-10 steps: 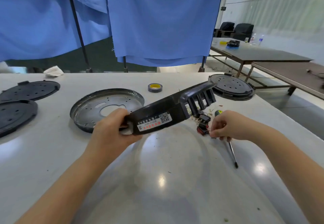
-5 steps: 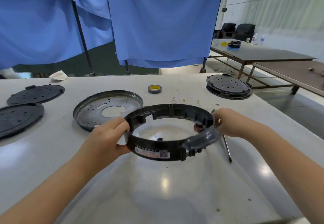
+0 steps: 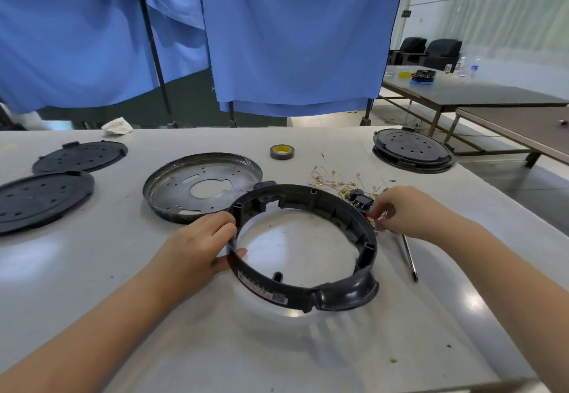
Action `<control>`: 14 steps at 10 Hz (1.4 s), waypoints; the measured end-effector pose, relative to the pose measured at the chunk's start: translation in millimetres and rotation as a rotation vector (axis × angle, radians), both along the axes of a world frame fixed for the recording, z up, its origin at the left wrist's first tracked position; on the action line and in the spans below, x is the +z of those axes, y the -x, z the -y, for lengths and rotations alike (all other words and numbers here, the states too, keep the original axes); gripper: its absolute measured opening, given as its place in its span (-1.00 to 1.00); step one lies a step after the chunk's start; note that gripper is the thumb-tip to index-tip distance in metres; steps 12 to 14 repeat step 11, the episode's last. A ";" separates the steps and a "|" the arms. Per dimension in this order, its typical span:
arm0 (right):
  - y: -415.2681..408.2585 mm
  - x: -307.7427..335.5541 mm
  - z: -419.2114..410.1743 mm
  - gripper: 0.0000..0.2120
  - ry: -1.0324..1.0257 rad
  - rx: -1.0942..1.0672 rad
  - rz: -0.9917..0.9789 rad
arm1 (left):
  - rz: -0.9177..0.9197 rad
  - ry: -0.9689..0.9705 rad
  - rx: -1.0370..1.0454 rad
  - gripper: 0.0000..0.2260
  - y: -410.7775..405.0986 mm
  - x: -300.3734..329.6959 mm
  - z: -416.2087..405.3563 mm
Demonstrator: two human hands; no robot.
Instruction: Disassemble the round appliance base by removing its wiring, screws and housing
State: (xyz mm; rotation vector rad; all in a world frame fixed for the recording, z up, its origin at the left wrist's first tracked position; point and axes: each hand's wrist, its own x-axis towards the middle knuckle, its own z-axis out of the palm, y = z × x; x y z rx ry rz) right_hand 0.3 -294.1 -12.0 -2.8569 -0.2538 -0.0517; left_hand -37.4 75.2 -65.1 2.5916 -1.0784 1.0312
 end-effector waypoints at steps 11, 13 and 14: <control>-6.5 -12.3 -45.1 -0.91 -0.462 -0.109 0.170 | -0.398 0.390 0.085 -0.61 -5.8 31.7 -3.1; -6.5 -12.3 -45.1 -0.91 -0.462 -0.109 0.170 | -0.398 0.390 0.085 -0.61 -5.8 31.7 -3.1; -6.5 -12.3 -45.1 -0.91 -0.462 -0.109 0.170 | -0.398 0.390 0.085 -0.61 -5.8 31.7 -3.1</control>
